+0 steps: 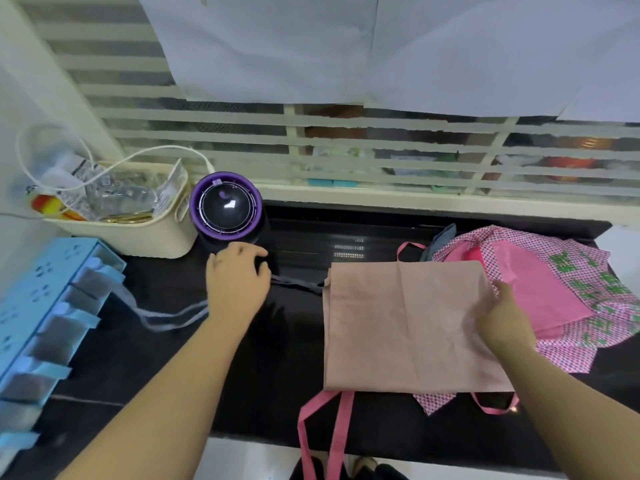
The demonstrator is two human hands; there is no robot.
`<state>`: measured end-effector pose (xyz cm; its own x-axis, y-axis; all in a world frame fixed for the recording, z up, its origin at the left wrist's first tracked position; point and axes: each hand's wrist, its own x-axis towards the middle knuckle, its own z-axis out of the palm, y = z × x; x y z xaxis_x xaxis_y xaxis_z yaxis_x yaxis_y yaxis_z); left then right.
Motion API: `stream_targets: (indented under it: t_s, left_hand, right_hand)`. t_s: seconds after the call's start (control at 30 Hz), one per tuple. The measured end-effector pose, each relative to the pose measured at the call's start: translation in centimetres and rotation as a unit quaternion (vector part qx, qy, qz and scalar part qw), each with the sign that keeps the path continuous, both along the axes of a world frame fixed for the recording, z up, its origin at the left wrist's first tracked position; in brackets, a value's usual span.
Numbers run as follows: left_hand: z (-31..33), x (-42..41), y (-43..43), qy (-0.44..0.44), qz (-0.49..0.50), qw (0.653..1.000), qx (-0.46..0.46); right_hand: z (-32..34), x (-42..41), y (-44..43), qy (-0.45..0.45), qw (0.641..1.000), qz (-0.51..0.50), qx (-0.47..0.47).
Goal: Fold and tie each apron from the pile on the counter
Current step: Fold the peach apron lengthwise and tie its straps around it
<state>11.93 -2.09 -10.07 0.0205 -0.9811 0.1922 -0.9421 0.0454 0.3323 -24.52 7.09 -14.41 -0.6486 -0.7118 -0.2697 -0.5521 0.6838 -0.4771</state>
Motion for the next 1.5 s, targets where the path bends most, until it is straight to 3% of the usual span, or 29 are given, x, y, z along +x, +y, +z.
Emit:
stream_targets:
  t_s: [0.13,0.23,0.33,0.4,0.47,0.57,0.7,0.87,0.93,1.1,1.23,1.3,1.4,1.47,1.5]
  left_hand:
    - [-2.2,-5.3,1.7,0.043,-0.164,0.983,0.068]
    - [-3.6,-10.8,3.3,0.021,-0.315,0.929,0.194]
    - [-4.6,-15.9,4.7,0.048,-0.379,0.889,0.253]
    - [-5.3,-18.6,5.3,0.126,-0.365,0.875,0.292]
    - [-5.8,-20.4,5.3,0.255,-0.284,0.855,0.352]
    - [-5.8,-21.6,5.0,0.487,-0.095,0.746,0.444]
    - [-6.5,-21.3,4.0,0.568,0.006,0.659,0.493]
    - [-6.1,-20.8,3.1,0.638,-0.003,0.53,0.559]
    - [-5.9,-18.9,2.2,0.649,0.01,0.511,0.564]
    - [-6.2,-12.1,0.5,0.651,0.096,0.555,0.509]
    - [-6.5,-9.3,1.5,0.651,0.128,0.577,0.476]
    - [-6.0,-9.1,1.9,0.638,0.119,0.613,0.452]
    - [-5.5,-9.7,2.3,0.568,0.116,0.695,0.425]
    - [-6.1,-9.9,2.6,0.542,0.111,0.73,0.401]
    - [-6.3,-9.9,2.7,0.53,0.113,0.743,0.393]
  right_hand:
    - [0.4,-0.9,1.1,-0.046,0.997,0.035,-0.051]
    - [0.4,-2.0,1.8,-0.095,0.993,0.04,-0.058]
    - [0.5,-2.9,2.3,-0.15,0.987,0.043,-0.047]
    - [0.7,-3.4,2.6,-0.191,0.981,0.017,-0.043]
    - [1.3,-3.7,2.8,-0.251,0.968,-0.005,-0.03]
    - [3.0,-3.6,2.8,-0.354,0.934,0.037,0.016]
    - [6.0,-1.8,1.5,-0.356,0.923,0.143,0.005]
    - [8.5,3.8,0.3,-0.267,0.938,0.221,-0.025]
    - [7.9,6.3,-0.2,-0.253,0.941,0.22,-0.031]
    - [4.7,12.2,-1.2,-0.214,0.951,0.216,-0.06]
    - [1.8,16.7,-1.3,-0.248,0.942,0.22,-0.052]
    - [0.2,18.3,-1.0,-0.208,0.943,0.26,-0.028]
    - [-1.4,17.6,-0.1,-0.151,0.929,0.336,0.023]
    - [-1.8,16.3,0.7,-0.133,0.918,0.373,0.016]
    - [-2.0,15.4,1.1,-0.08,0.919,0.386,-0.019]
